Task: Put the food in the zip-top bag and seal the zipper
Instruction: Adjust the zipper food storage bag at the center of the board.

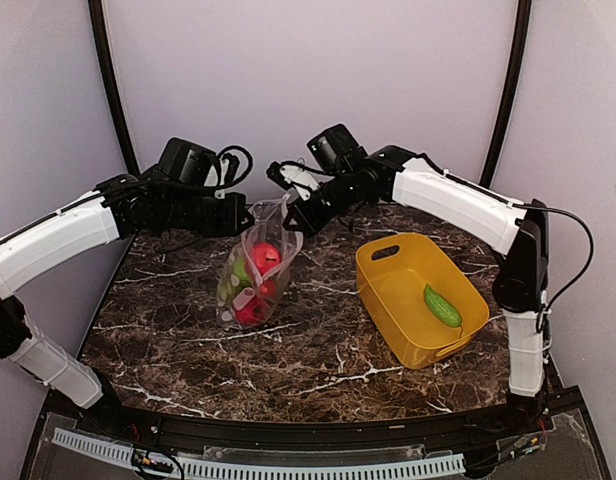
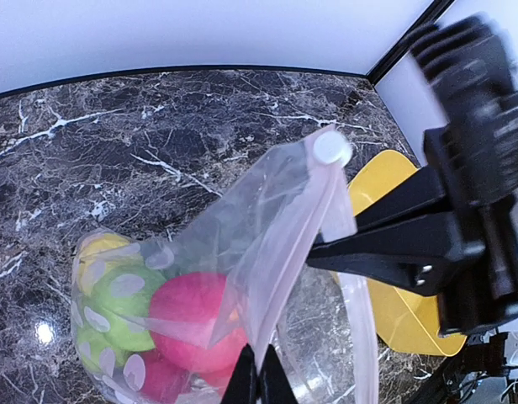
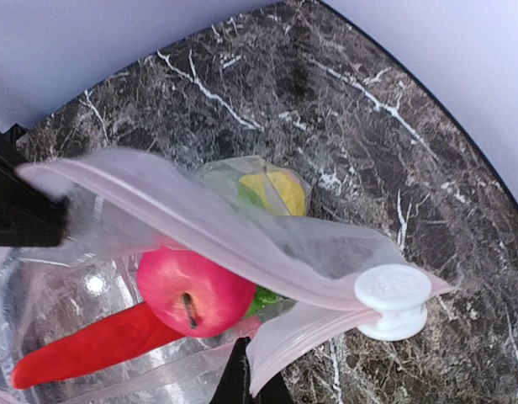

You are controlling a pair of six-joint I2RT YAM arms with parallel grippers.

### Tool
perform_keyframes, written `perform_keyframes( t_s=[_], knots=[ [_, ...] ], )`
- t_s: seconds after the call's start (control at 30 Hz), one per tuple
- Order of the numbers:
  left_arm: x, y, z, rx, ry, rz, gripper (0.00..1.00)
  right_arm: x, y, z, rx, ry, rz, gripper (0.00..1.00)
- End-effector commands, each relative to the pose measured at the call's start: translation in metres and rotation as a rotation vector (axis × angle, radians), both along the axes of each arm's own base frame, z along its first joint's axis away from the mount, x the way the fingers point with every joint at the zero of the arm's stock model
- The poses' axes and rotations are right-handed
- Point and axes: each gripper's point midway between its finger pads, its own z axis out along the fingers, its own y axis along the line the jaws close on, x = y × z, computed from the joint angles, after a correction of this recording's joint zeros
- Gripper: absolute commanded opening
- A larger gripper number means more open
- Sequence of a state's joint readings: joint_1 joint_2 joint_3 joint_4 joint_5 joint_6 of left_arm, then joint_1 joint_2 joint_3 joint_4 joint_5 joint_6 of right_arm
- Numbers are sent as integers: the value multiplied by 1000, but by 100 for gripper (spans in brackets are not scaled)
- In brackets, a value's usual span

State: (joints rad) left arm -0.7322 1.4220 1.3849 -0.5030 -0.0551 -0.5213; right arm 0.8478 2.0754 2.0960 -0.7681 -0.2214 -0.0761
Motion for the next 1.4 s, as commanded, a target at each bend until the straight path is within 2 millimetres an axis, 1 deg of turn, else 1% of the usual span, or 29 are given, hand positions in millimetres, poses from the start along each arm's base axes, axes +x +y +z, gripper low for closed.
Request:
perform_keyframes(
  t_s=[0.0,0.03,0.1,0.17,0.27,0.33,0.37,0.43,0.5,0.53,0.7,0.8,0.87,0.97,1.03,1.07,1.1,1.13,1.17,1.2,1.23,1.3,1.37],
  knots=[
    [0,7,16,6,-45,8,1,1,-9,110,172,-190,-12,0],
    [0,7,17,8,-48,9,1,0,-10,117,184,-204,-7,0],
    [0,9,24,4,-64,14,1,-2,-10,119,188,-208,1,0],
    [0,12,32,-1,-87,23,1,-1,-11,113,173,-201,-2,0],
    [0,18,51,-22,-135,45,1,0,-11,101,148,-183,-5,0],
    [-1,24,63,-32,-167,62,1,0,-13,100,140,-186,-9,0],
    [-2,27,69,-35,-183,67,1,1,-15,103,139,-199,-16,0],
    [-2,32,76,-31,-205,84,1,6,-21,111,131,-239,-46,0],
    [-1,32,75,-26,-206,85,1,9,-25,118,133,-267,-69,0],
    [1,29,71,-21,-196,81,1,8,-26,120,136,-271,-72,2],
    [2,10,50,-39,-119,25,1,-8,-24,126,180,-235,-17,5],
    [4,3,40,-37,-92,10,1,-21,-20,127,208,-201,48,11],
    [5,1,35,-33,-83,6,1,-26,-19,124,207,-193,72,21],
    [5,0,34,-33,-80,1,1,-30,-24,122,192,-200,89,30],
    [5,0,35,-33,-83,-1,1,-31,-34,121,173,-225,90,37],
    [5,0,36,-32,-85,0,1,-31,-42,116,157,-231,81,40],
    [5,0,37,-32,-87,-1,1,-29,-51,120,160,-250,73,44],
    [5,0,37,-31,-88,-1,1,-27,-63,111,142,-245,62,47],
    [5,1,37,-29,-89,0,1,-21,-75,114,144,-258,43,50],
    [5,1,36,-26,-88,0,1,-14,-92,103,121,-250,17,52],
    [5,1,36,-26,-88,1,1,-11,-105,99,106,-250,2,56],
    [4,2,33,-22,-86,0,1,-7,-131,86,65,-248,-10,61],
    [4,2,31,-16,-85,-1,1,-5,-157,70,13,-239,-35,64]
  ],
)
